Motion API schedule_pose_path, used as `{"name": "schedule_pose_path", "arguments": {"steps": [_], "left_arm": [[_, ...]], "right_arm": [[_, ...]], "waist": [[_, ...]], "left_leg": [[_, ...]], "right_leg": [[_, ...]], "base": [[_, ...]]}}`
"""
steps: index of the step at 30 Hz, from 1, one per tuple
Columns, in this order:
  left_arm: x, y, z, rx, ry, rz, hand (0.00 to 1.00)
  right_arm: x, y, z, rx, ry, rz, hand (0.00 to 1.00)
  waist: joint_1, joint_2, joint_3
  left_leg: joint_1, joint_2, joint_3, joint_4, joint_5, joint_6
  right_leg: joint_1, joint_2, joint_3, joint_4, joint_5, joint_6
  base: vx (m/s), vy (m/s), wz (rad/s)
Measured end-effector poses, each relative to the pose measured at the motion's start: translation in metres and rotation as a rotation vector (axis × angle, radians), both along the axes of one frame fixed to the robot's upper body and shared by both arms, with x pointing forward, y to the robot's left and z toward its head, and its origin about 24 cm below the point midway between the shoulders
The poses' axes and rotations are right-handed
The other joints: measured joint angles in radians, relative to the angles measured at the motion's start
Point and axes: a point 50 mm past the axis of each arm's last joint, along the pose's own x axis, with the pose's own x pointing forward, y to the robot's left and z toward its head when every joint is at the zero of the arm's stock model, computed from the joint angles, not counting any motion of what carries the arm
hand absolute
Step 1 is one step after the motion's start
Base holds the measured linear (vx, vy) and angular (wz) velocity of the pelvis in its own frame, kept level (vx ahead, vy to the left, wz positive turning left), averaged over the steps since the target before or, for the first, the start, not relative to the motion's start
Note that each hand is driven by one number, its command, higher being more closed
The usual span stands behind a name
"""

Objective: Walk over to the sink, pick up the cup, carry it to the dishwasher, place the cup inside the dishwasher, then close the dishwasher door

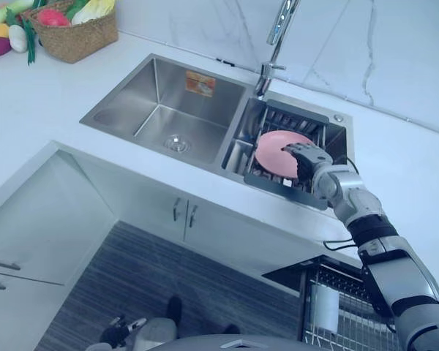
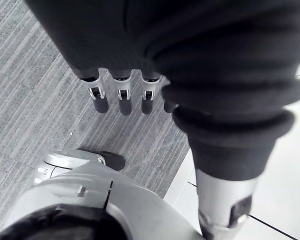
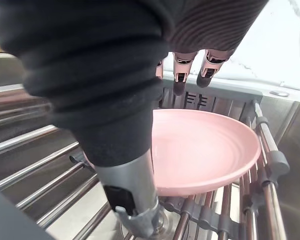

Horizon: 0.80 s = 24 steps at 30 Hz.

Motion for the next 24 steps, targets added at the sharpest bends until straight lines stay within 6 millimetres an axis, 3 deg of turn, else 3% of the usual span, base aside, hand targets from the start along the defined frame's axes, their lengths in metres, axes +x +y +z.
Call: {"name": "schedule_pose_path", "arguments": {"steps": [7, 24], "left_arm": [[0.002, 0.000, 0.001, 0.001, -0.016, 0.004, 0.00], [0.011, 0.003, 0.005, 0.014, -0.072, 0.035, 0.00]], "right_arm": [[0.000, -0.002, 0.001, 0.000, -0.023, -0.017, 0.00], [0.000, -0.008, 0.003, -0.011, -0.081, -0.079, 0.00]], "waist": [[0.001, 0.008, 0.027], [0.020, -0.002, 0.056]], "left_leg": [[-0.004, 0.001, -0.006, 0.000, 0.002, 0.001], [-0.036, 0.003, 0.003, 0.000, 0.007, 0.008]], "right_leg": [[-0.003, -0.001, -0.003, 0.007, -0.001, -0.002], [-0.038, 0.001, 0.006, 0.010, 0.000, -0.007]], "base": [[-0.04, 0.018, 0.03], [0.02, -0.003, 0.00]]}}
